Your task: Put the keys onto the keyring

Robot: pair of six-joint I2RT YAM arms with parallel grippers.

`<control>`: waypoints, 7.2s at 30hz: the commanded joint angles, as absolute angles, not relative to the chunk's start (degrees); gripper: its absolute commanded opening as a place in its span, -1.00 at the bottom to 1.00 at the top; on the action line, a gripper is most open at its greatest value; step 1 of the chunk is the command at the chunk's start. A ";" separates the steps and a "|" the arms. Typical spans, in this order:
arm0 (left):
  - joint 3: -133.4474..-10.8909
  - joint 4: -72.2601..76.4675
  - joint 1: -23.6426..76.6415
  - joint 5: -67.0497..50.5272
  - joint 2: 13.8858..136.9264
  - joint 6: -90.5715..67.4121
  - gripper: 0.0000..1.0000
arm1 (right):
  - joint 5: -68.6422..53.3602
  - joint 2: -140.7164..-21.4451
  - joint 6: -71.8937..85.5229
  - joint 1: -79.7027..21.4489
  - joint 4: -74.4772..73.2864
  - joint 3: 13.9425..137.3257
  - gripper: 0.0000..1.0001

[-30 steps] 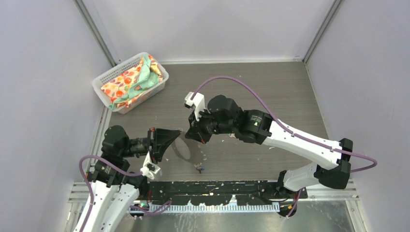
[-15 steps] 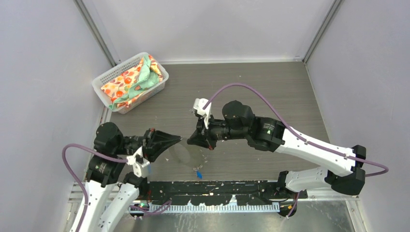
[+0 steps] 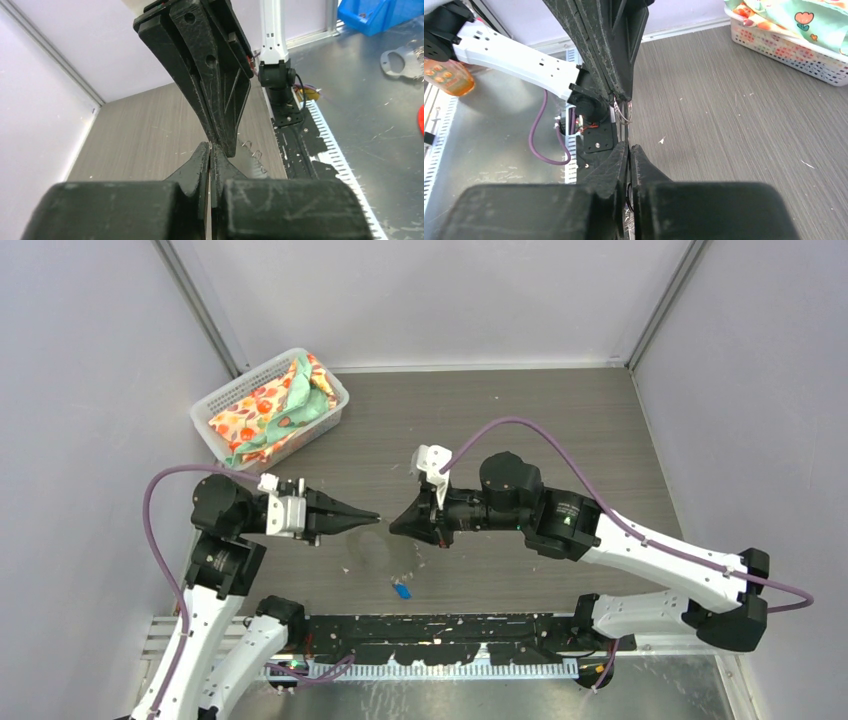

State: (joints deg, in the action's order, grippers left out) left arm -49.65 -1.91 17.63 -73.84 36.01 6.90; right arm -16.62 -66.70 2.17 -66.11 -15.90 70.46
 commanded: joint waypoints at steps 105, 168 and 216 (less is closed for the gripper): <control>-60.66 -39.30 22.94 -69.21 45.88 31.43 -0.54 | -19.56 -78.19 -8.35 -65.50 -40.24 95.07 -0.98; -51.24 -25.45 23.03 -85.19 32.26 47.26 -0.99 | -6.19 -73.57 24.51 -32.83 -23.44 56.51 0.53; -52.89 -25.14 23.03 -80.53 32.83 41.83 -0.99 | -16.46 -99.62 -11.38 -30.94 -28.20 60.92 -0.16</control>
